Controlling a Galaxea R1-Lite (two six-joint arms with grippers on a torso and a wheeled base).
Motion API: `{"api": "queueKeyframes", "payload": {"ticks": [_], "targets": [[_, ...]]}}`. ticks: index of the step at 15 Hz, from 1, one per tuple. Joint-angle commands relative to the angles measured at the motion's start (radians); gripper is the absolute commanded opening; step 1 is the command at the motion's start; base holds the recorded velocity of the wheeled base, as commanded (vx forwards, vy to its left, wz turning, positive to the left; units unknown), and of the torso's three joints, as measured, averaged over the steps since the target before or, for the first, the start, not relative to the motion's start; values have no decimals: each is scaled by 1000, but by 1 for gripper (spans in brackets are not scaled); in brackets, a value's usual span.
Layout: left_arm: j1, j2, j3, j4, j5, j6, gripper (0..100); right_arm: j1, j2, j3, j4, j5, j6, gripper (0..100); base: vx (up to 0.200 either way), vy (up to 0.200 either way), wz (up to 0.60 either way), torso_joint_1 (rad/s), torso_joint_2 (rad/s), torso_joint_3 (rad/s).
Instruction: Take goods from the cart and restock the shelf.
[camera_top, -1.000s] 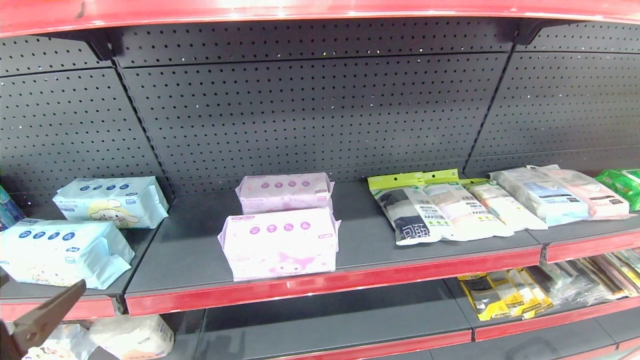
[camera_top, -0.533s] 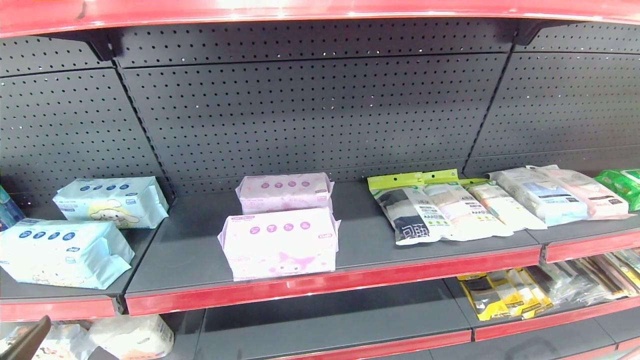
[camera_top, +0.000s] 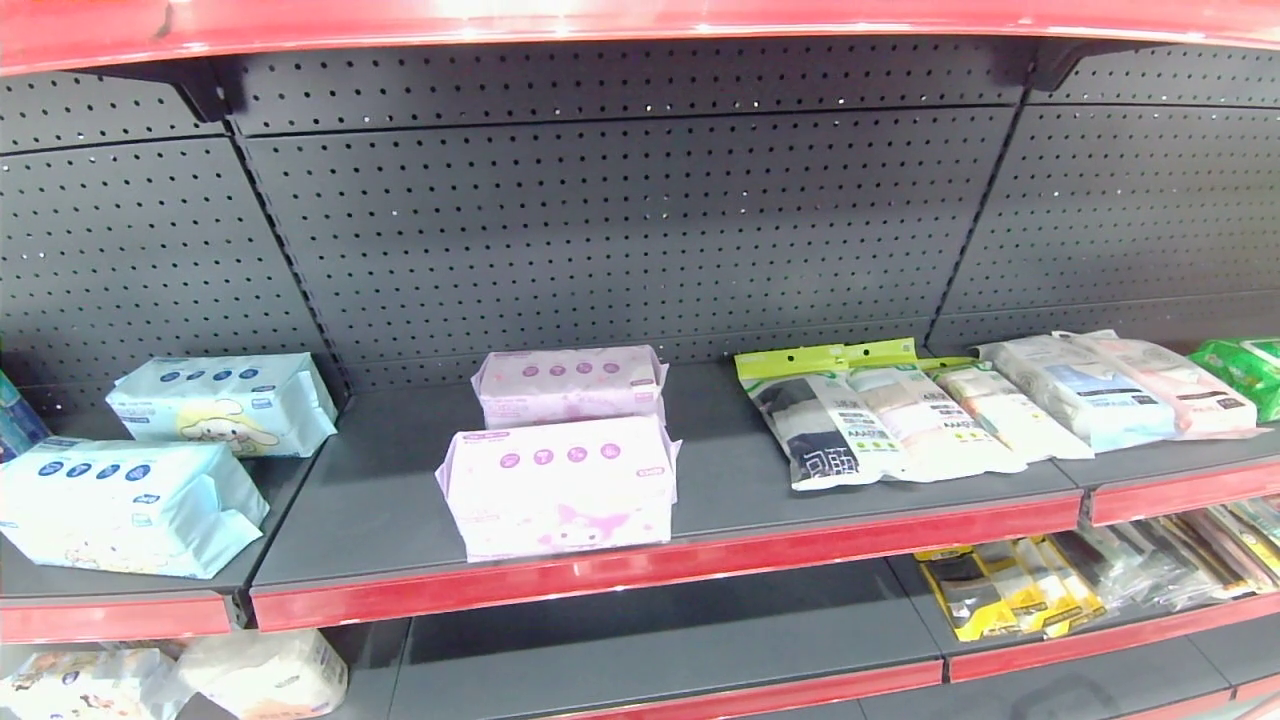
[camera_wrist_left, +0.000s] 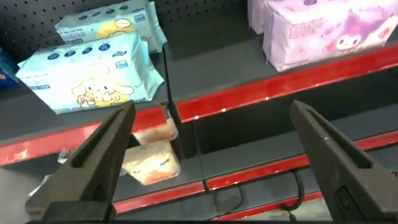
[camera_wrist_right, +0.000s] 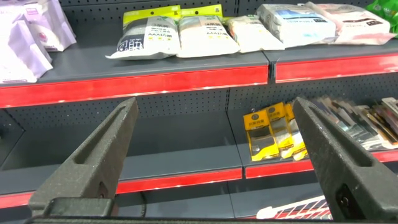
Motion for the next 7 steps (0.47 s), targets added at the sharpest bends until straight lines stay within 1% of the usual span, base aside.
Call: {"api": "queueKeyframes", "payload": {"ticks": [1, 3, 5, 6, 7], "targets": [[2, -84, 4, 21, 25, 15, 100, 0, 0, 0, 0, 0, -1, 100, 0, 0, 0, 0, 0, 0], [1, -86, 16, 21, 74, 21, 100, 0, 0, 0, 0, 0, -1, 100, 0, 0, 0, 0, 0, 0], [1, -87, 13, 19, 78, 26, 100, 0, 0, 0, 0, 0, -1, 100, 0, 0, 0, 0, 0, 0], [1, -87, 16, 17, 81, 47, 100, 0, 0, 0, 0, 0, -1, 100, 0, 0, 0, 0, 0, 0], [1, -87, 16, 17, 86, 50, 100, 0, 0, 0, 0, -1, 1, 100, 0, 0, 0, 0, 0, 0]]}}
